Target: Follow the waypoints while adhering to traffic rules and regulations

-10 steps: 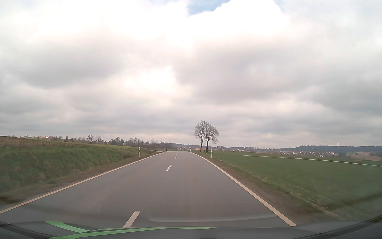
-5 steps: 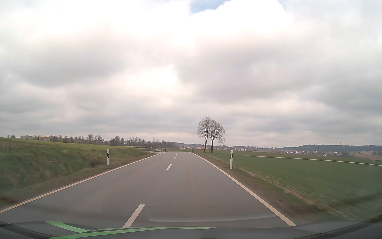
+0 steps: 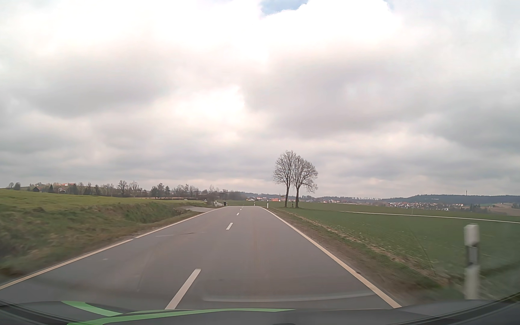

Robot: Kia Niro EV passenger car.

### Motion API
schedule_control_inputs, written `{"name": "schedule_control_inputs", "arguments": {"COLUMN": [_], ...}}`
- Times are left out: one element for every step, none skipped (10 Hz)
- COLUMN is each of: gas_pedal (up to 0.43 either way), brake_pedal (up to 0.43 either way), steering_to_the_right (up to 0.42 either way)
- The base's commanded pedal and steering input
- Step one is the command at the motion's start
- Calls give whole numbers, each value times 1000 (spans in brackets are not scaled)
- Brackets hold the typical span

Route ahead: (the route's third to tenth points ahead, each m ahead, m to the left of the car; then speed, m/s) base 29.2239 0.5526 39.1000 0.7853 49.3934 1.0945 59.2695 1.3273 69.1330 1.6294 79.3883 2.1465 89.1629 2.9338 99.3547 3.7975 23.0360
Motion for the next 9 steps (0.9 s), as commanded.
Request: {"name": "schedule_control_inputs", "arguments": {"gas_pedal": [248, 248, 248, 248, 248, 248, 248, 248, 248], "brake_pedal": [0, 0, 0, 0, 0, 0, 0, 0, 0], "steering_to_the_right": [-5, -5, -5, -5, -5, -5, -5, -5, -5]}}
